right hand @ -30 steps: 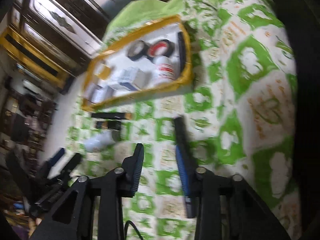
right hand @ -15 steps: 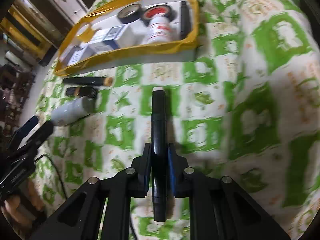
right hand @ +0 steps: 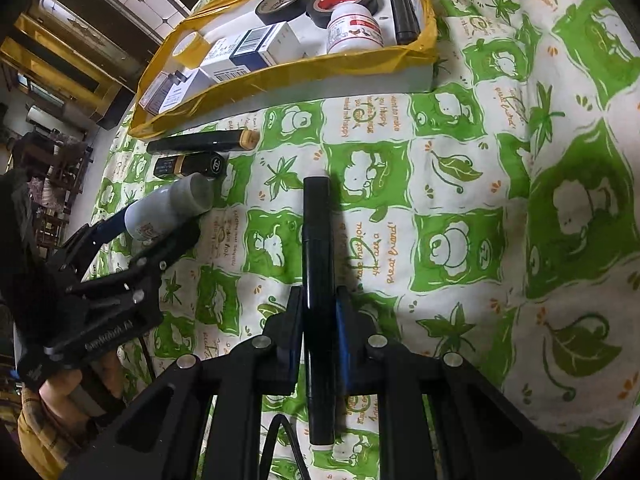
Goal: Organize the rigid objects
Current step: 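Move the left gripper to the white bottle while the right approaches the black pen, then grasp the white bottle with the left gripper while the right grasps the black pen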
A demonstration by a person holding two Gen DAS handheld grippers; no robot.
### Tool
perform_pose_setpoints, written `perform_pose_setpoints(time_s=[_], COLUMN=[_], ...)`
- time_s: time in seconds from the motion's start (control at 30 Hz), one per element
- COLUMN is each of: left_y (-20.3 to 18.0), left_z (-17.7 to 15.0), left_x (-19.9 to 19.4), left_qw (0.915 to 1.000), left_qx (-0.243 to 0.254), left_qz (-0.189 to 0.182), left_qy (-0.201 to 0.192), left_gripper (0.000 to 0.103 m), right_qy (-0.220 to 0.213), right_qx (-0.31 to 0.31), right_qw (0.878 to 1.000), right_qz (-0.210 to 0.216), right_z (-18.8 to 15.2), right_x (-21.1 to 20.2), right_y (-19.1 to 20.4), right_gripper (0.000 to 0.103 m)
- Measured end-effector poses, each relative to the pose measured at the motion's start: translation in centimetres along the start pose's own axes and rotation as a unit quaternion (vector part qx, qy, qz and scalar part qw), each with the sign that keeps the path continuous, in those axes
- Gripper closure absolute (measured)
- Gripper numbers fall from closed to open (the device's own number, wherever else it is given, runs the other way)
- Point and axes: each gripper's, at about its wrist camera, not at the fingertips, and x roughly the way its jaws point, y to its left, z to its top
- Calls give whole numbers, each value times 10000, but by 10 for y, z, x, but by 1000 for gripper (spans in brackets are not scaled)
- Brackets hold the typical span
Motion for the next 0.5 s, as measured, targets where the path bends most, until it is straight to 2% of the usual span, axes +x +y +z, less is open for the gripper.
perform_pose_setpoints(time_s=[0.07, 0.17, 0.27, 0.3, 0.37, 0.4, 0.5], left_y=[-9, -25, -29, -28, -25, -24, -25], left_z=[-7, -10, -9, -8, -7, -5, 2], left_x=[-5, -13, -19, -19, -21, -20, -12], left_qw=[9995, 9988, 9990, 9992, 9995, 9996, 9997], left_qx=[87, 362, 349, 308, 215, 189, 176], left_qz=[-270, -310, -271, -263, -214, -182, -107], left_qy=[132, 102, -9, -41, -96, -120, -91], left_gripper=[57, 59, 59, 56, 32, 28, 28], right_qy=[4, 2, -1, 1, 8, 13, 29], right_qx=[21, 38, 68, 74, 90, 99, 103], right_qw=[10000, 10000, 10000, 10000, 9999, 9999, 9999], right_qz=[20, 29, 50, 54, 55, 49, 10], right_z=[1, 1, 1, 1, 0, 0, 1], right_x=[0, -1, -2, -2, -3, -2, -2], right_y=[-1, -1, -2, -2, -3, -3, -2], right_gripper=[89, 89, 88, 88, 88, 88, 88])
